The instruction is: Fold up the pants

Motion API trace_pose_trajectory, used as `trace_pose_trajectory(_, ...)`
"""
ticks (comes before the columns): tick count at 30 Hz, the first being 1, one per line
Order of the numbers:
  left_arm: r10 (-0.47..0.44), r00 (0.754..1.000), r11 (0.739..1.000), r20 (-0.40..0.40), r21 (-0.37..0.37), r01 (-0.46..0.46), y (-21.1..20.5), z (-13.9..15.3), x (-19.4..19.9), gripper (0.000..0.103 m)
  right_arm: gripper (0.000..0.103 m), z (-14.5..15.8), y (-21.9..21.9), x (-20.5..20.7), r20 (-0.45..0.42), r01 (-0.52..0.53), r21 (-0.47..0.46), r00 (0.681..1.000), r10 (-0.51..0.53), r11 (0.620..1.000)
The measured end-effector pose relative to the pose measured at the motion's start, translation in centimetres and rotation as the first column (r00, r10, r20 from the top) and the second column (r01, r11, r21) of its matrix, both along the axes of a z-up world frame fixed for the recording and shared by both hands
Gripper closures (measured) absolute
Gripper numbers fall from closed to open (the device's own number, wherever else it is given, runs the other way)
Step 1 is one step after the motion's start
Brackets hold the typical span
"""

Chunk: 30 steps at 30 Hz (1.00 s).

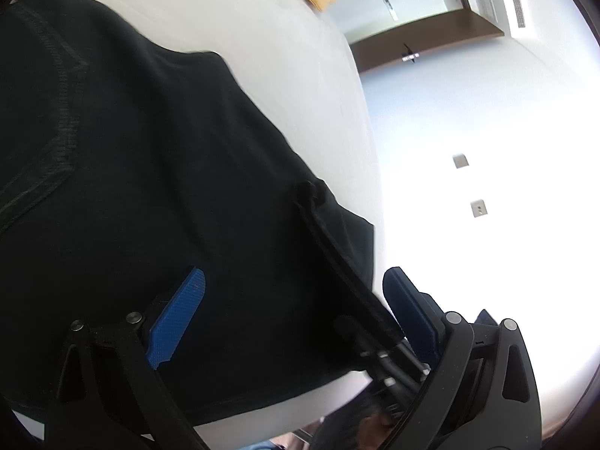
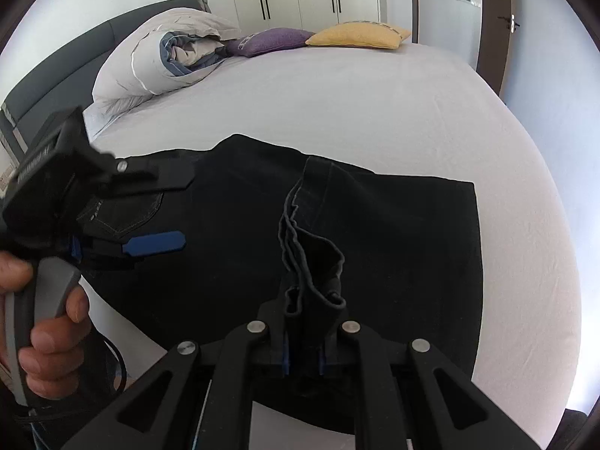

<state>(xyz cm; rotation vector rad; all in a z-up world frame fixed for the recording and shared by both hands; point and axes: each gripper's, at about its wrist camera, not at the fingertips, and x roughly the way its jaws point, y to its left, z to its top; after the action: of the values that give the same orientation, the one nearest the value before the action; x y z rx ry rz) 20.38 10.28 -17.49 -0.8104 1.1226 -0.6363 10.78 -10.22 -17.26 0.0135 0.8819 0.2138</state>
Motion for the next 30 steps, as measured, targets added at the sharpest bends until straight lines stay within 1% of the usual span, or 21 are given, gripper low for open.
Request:
trace_pose_trajectory(2,-0.031,0.999,0.999,-0.016,-0.022,0.030,-1.2,0.2,1.0,0.006,0.092,0.1,0.1,-0.2,0.018,0.001,-0.027,1.000,0.000,1.000)
trace_pose_trajectory(6,-0.111,0.993,0.993,-0.045,-0.039,0.109,-3.9,0.7,2.8,0.006,0.092,0.2,0.7,-1.4,0.063,0.002,-0.086,0.998,0.003,0.996)
trace_pose_trajectory(8,-0.157,0.986,0.988,-0.048,-0.005,0.157,-5.6,0.9,3.5,0.006,0.092,0.3,1.0,-2.0,0.091,-0.008,-0.110,0.996,0.018,0.994)
trace_pose_trajectory(11,-0.201,0.978,0.978,-0.062,0.051,0.204,-7.5,0.8,4.7,0.006,0.091,0.6,1.1,-2.1,0.104,-0.017,-0.117,0.994,0.029,0.993)
trace_pose_trajectory(12,-0.204,0.977,0.976,-0.069,0.058,0.208,-7.8,0.6,4.9,0.008,0.091,0.7,1.2,-2.3,0.108,-0.018,-0.118,0.994,0.031,0.993)
trace_pose_trajectory(13,-0.212,0.975,0.975,-0.072,0.049,0.216,-8.2,0.4,5.2,0.009,0.091,0.8,1.3,-2.4,0.111,-0.020,-0.122,0.993,0.034,0.992)
trace_pose_trajectory(14,-0.227,0.971,0.973,-0.073,0.035,0.230,-8.5,0.2,5.5,0.019,0.091,0.9,1.5,-2.3,0.113,-0.022,-0.124,0.993,0.037,0.992)
trace_pose_trajectory(15,-0.247,0.965,0.968,-0.082,0.031,0.250,-8.9,0.0,5.7,0.046,0.091,1.0,1.6,-2.3,0.116,-0.024,-0.124,0.993,0.038,0.992)
trace_pose_trajectory(16,-0.263,0.960,0.963,-0.091,0.035,0.267,-9.3,-0.1,5.9,0.063,0.091,1.1,1.7,-2.4,0.116,-0.024,-0.122,0.993,0.038,0.992)
trace_pose_trajectory(17,-0.280,0.955,0.957,-0.099,0.048,0.286,-9.6,-0.3,6.1,0.083,0.091,1.2,1.8,-2.4,0.117,-0.025,-0.122,0.992,0.040,0.992)
trace_pose_trajectory(18,-0.287,0.953,0.954,-0.099,0.056,0.293,-9.3,-0.3,6.5,0.085,0.091,1.4,2.0,-2.4,0.134,-0.063,-0.150,0.987,0.083,0.987)
trace_pose_trajectory(21,-0.306,0.949,0.947,-0.081,0.075,0.312,-8.8,0.1,6.8,0.091,0.091,1.8,2.7,-2.7,0.144,-0.081,-0.165,0.984,0.105,0.983)
trace_pose_trajectory(24,-0.323,0.945,0.940,-0.056,0.100,0.327,-7.3,0.9,7.3,0.093,0.091,2.2,3.9,-2.9,0.151,-0.113,-0.174,0.979,0.139,0.978)
trace_pose_trajectory(27,-0.345,0.938,0.925,-0.032,0.157,0.346,-5.0,2.0,7.7,0.093,0.091,2.3,5.7,-2.9,0.154,-0.158,-0.175,0.971,0.185,0.972)
trace_pose_trajectory(30,-0.349,0.937,0.915,-0.020,0.211,0.345,-2.1,2.5,9.0,0.093,0.091,2.6,8.1,-1.7,0.156,-0.208,-0.175,0.959,0.235,0.963)
